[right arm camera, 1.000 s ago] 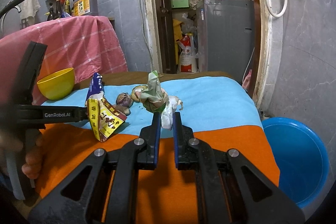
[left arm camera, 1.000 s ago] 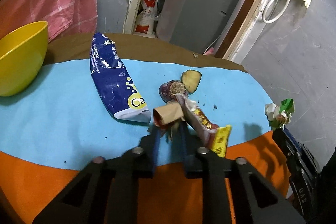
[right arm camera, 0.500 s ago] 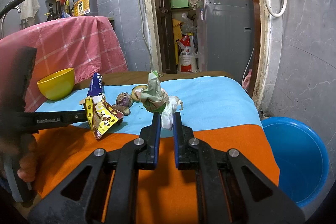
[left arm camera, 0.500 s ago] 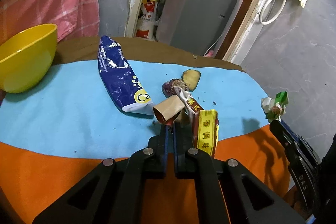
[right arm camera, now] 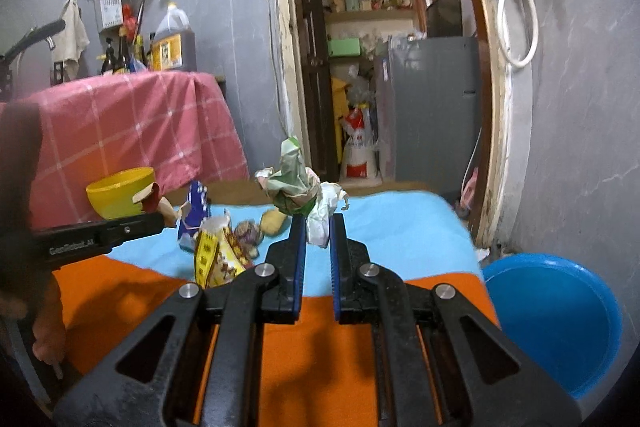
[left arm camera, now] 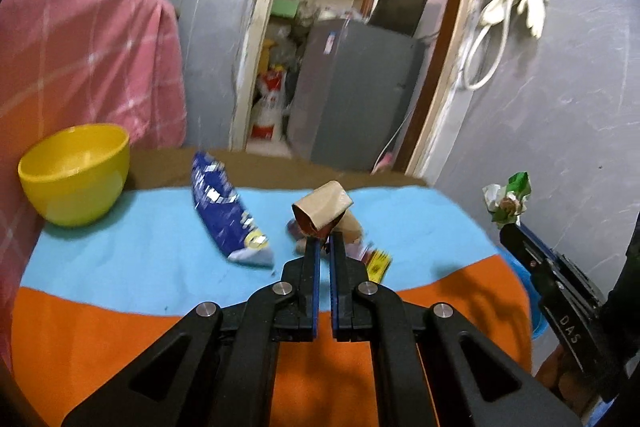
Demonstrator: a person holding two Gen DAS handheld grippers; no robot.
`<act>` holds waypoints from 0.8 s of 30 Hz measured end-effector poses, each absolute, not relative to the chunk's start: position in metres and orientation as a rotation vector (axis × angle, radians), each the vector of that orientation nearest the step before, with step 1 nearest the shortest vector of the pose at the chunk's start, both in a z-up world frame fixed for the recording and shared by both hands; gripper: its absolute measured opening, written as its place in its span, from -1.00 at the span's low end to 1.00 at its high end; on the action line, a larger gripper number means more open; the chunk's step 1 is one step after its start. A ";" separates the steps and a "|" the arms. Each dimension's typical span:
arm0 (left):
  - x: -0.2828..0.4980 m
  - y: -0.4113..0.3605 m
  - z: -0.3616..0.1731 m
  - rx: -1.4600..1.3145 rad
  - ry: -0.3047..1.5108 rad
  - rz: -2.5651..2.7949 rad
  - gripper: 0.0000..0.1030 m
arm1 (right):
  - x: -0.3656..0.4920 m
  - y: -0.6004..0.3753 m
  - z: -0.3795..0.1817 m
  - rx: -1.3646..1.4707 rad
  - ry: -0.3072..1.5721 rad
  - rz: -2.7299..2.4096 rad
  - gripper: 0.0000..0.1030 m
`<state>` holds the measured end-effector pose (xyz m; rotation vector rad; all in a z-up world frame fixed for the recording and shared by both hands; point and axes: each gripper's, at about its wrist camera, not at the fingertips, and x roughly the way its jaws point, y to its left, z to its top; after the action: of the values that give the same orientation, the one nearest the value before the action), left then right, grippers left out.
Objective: Collect trash
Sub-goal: 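Carry both held pieces over the blue bucket and open both tools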
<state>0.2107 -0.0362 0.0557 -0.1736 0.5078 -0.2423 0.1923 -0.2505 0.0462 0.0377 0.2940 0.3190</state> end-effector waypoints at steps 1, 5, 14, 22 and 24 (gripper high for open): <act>0.210 -0.038 0.059 -0.171 0.489 -0.253 -0.95 | 0.190 -0.253 0.049 0.043 0.275 0.313 -0.36; 0.206 -0.054 0.070 -0.154 0.423 -0.294 -0.95 | 0.181 -0.266 0.059 0.060 0.211 0.275 -0.36; 0.210 -0.102 0.085 -0.150 0.365 -0.408 -0.95 | 0.168 -0.307 0.070 0.066 0.129 0.129 -0.35; 0.225 -0.171 0.087 -0.126 0.379 -0.544 -0.95 | 0.161 -0.359 0.068 0.093 0.133 -0.018 -0.33; 0.231 -0.186 0.085 -0.113 0.402 -0.571 -0.95 | 0.164 -0.370 0.065 0.107 0.154 -0.050 -0.33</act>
<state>0.2310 -0.1863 0.0850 -0.1133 0.4015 -0.5715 0.1640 -0.3696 0.0651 0.1075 0.1537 -0.0501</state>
